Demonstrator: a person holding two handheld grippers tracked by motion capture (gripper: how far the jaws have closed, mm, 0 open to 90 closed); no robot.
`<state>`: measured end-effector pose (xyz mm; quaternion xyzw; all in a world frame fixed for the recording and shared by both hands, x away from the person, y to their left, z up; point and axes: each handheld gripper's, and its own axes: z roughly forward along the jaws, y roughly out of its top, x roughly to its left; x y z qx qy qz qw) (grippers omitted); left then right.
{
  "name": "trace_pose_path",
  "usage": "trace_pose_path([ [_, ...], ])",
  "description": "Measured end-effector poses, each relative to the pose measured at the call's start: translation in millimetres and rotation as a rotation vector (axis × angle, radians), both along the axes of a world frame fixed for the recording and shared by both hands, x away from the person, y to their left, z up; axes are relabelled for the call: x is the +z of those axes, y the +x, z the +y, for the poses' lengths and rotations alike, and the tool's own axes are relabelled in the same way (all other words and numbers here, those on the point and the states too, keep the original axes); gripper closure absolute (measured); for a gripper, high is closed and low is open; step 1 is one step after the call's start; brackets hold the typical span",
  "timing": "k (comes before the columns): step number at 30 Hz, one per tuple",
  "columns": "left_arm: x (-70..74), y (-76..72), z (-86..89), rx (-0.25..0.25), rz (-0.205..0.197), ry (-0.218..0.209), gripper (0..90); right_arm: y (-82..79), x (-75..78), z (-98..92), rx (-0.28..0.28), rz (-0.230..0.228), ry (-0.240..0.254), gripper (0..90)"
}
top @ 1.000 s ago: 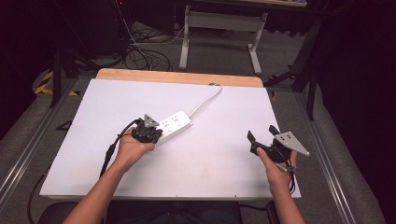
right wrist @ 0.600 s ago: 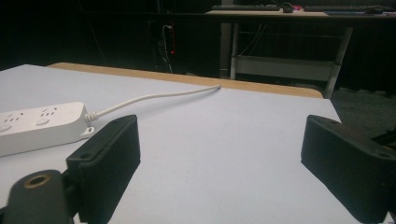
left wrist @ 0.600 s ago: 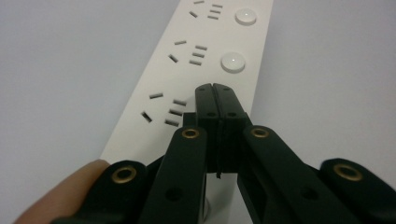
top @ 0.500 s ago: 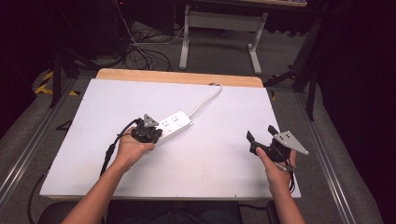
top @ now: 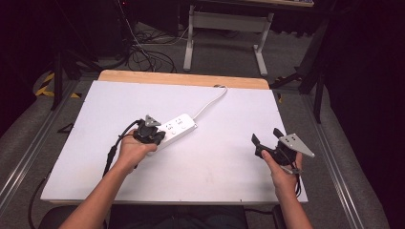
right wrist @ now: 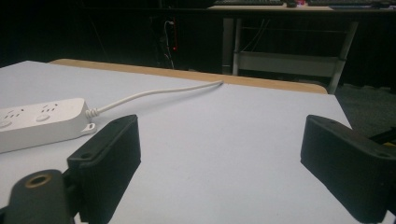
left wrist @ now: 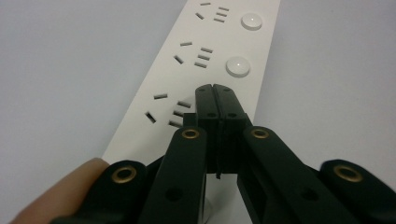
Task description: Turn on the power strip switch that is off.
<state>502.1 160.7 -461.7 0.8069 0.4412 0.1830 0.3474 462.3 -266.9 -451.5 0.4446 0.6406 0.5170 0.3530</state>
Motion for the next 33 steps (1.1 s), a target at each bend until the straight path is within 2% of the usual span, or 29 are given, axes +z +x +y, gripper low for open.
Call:
trace_pose_path([
  [5, -0.4, -0.4, -0.9, -0.001, -0.015, 0.012, 90.0, 1.1, -0.6, 0.7, 0.003, 0.003, -0.002, 12.7],
  [8, -1.0, -0.2, -0.7, 0.004, -0.008, -0.009, 90.0, 0.8, -0.3, 0.3, -0.002, 0.001, -0.003, 12.6],
  [12, -2.1, 1.6, 1.7, 0.018, -0.026, -0.035, 90.0, 1.0, -0.4, -0.4, -0.001, 0.002, 0.003, 12.6],
  [17, -3.4, 2.1, 2.2, 0.026, -0.042, -0.025, 90.0, 1.9, -0.9, 0.0, 0.003, 0.004, 0.0, 12.6],
  [21, -1.1, 0.8, 1.9, 0.031, -0.068, -0.049, 90.0, 2.3, -1.1, -0.2, 0.005, 0.007, 0.0, 12.6],
  [25, 4.1, -1.9, 4.5, 0.034, -0.115, -0.077, 90.0, 2.5, -1.2, -0.3, 0.003, 0.008, 0.0, 12.6],
  [33, 14.8, -7.3, 14.6, 0.056, -0.238, -0.116, 88.7, 2.7, -1.6, -0.1, 0.002, 0.007, -0.004, 12.6],
])
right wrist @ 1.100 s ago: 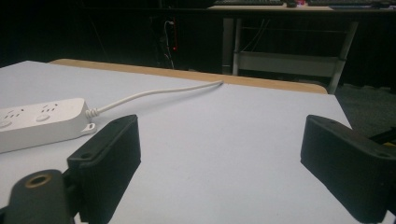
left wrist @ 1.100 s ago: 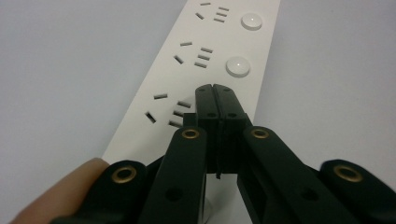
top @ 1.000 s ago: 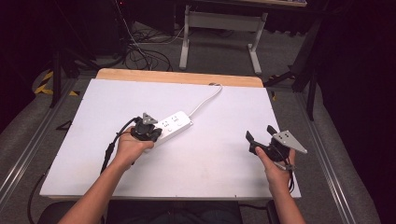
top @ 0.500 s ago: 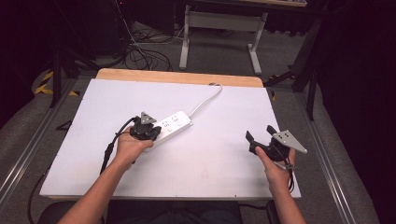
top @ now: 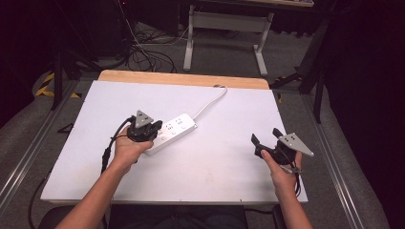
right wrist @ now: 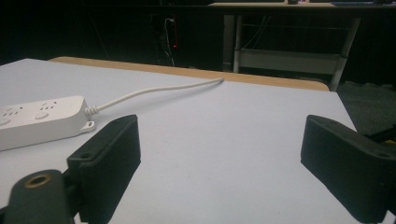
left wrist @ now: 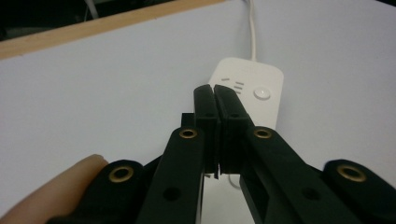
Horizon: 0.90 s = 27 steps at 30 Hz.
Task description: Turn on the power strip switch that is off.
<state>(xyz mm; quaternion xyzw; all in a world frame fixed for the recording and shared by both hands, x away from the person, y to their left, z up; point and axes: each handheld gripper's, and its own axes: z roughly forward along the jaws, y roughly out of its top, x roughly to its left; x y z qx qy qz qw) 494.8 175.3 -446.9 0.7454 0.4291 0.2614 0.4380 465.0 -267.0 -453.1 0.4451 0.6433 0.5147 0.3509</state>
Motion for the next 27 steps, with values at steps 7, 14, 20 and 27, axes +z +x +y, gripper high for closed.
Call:
trace_pose_path([
  [7, 11.2, -6.7, 16.2, 0.046, -0.074, -0.045, 83.9, -0.1, -0.2, 0.3, -0.001, 0.004, 0.001, 12.6],
  [14, 22.0, -15.6, 32.7, 0.08, -0.141, -0.073, 79.7, 0.0, -0.1, 0.0, -0.003, 0.0, -0.002, 12.6],
  [20, 26.7, -18.8, 36.7, 0.105, -0.174, -0.092, 76.3, 0.0, 0.0, 0.7, -0.003, 0.004, 0.0, 12.6],
  [27, 31.2, -22.9, 40.4, 0.111, -0.191, -0.122, 73.7, -0.1, 0.0, 0.6, -0.004, 0.006, -0.001, 12.6],
])
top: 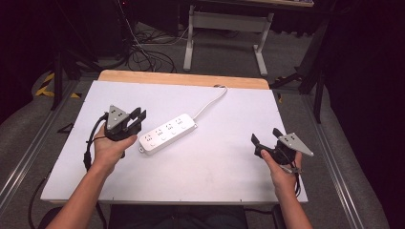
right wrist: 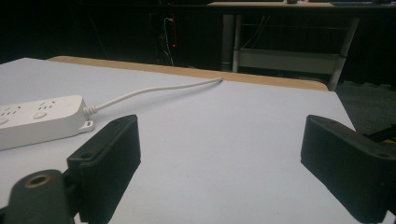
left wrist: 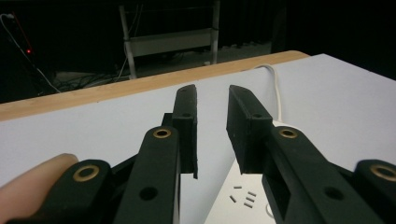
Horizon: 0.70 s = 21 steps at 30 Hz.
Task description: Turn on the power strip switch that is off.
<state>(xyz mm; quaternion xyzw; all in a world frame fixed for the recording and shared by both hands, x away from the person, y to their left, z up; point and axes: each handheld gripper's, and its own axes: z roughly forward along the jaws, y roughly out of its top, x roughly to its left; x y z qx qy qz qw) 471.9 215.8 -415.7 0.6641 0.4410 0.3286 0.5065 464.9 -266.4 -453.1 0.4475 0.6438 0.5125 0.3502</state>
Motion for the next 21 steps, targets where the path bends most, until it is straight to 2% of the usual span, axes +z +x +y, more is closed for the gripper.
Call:
trace_pose_path([
  [14, 5.3, -5.7, 2.3, 0.018, -0.009, -0.028, 66.0, 0.9, -0.7, 0.6, 0.005, 0.003, -0.005, 12.6],
  [21, 7.8, -10.7, 10.1, 0.03, -0.007, -0.064, 59.5, 1.1, -0.9, 0.2, 0.005, 0.004, -0.002, 12.6],
])
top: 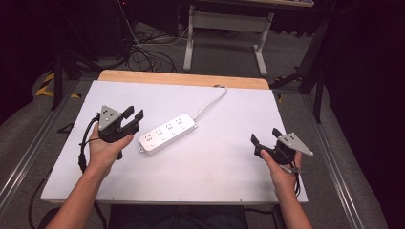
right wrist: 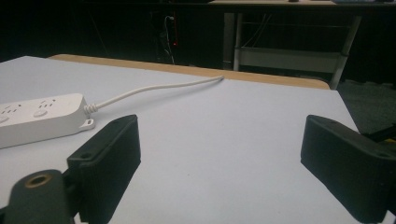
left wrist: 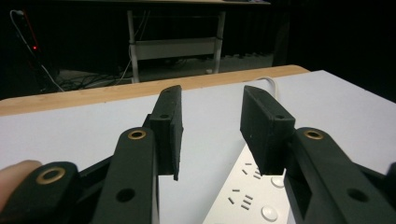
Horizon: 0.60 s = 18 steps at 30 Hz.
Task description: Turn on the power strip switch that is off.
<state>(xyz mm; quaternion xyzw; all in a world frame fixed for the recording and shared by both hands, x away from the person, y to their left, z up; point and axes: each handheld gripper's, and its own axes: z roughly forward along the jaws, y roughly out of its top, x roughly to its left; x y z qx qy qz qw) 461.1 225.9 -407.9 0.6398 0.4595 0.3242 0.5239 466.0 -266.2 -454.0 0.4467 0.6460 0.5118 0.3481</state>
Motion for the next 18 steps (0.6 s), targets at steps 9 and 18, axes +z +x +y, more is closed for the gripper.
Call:
trace_pose_path([
  [9, 4.6, -4.7, 12.5, -0.024, -0.001, -0.03, 44.2, 0.7, -0.6, 0.4, -0.003, 0.007, -0.001, 12.6],
  [18, 8.1, -15.2, 17.7, -0.013, -0.082, -0.015, 16.1, 0.5, -0.7, 0.5, -0.001, 0.009, -0.001, 12.6],
])
